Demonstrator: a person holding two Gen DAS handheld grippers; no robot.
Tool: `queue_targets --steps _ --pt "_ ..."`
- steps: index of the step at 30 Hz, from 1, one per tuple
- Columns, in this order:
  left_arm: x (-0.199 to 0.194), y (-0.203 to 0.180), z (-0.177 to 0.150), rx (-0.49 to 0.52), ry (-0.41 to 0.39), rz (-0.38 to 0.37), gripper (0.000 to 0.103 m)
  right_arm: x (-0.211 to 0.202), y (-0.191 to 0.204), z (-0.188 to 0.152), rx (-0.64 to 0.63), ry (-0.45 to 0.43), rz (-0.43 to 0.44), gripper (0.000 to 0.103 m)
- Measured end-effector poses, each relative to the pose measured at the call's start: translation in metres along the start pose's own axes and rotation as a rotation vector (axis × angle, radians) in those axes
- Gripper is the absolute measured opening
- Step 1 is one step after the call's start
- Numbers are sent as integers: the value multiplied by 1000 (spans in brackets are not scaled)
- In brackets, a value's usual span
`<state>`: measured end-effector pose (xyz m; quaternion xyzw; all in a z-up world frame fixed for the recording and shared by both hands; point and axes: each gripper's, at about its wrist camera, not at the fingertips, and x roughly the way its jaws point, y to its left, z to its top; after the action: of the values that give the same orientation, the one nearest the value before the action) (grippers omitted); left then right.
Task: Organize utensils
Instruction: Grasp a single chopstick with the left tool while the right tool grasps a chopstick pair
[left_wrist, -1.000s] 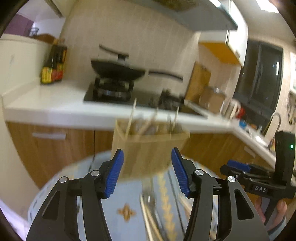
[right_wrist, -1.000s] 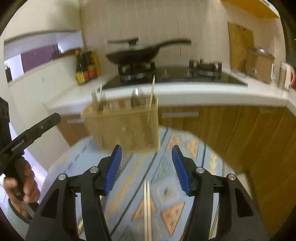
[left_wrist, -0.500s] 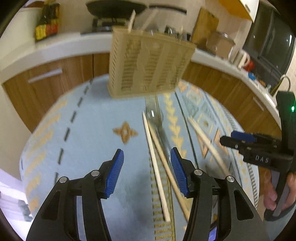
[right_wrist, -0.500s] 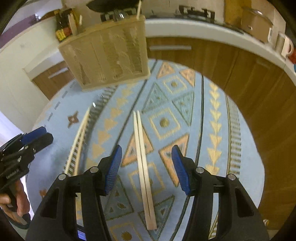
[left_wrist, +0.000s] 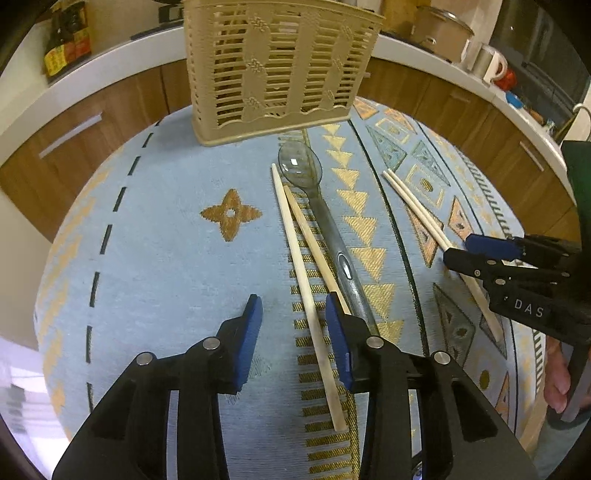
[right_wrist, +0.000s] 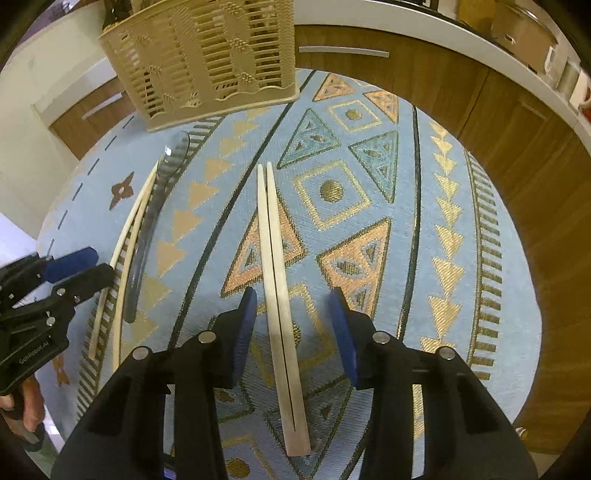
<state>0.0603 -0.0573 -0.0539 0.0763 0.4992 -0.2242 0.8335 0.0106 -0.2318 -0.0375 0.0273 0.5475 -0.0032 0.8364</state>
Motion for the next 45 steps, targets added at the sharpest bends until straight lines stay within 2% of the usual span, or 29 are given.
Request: queue_targets --steps 3,6,7,8,12,16,18,23,26,27,29,30,31,34,35,41,43,45 --pt "3 -5 5 26 22 25 34 1 7 1 -29 4 -30 36" --pt "3 -9 6 52 28 73 25 1 10 2 -43 17 -30 30" --pt "2 -9 5 57 25 85 12 1 10 3 -41 25 -20 22" --pt "2 -7 6 50 19 84 4 1 11 3 -41 37 -8 11" --pt "-2 10 5 -34 4 21 4 0 11 4 -34 43 -10 11" --pt "-15 23 -5 -70 -16 42 4 -7 3 1 9 23 60 11" --pt "-24 34 -12 -108 -15 15 4 -11 -1 1 24 16 69 11" --pt "-24 43 -19 -114 15 -8 4 -1 -7 0 39 44 58 11" --pt "-18 40 -19 -89 32 11 5 -2 -6 -1 34 43 59 11" --pt "-17 36 -17 -69 30 19 7 -2 -6 -1 33 45 59 12" --pt "-16 32 -13 -52 40 11 20 0 -6 1 28 56 60 13" --pt "-15 30 -9 -42 40 8 21 2 -5 3 16 63 57 13" --pt "-14 30 -7 -35 44 5 22 3 -2 4 -7 77 53 16" --pt "-9 31 1 -17 68 0 22 6 6 10 -59 114 63 35" --pt "-7 32 5 -11 81 -11 22 8 9 12 -82 122 49 36" --pt "-1 47 20 -18 160 -112 20 11 7 31 -83 120 -1 35" --pt "0 46 22 -3 174 -114 20 16 6 34 -83 138 5 27" --pt "1 41 22 28 174 -66 12 16 9 35 -112 142 11 17"
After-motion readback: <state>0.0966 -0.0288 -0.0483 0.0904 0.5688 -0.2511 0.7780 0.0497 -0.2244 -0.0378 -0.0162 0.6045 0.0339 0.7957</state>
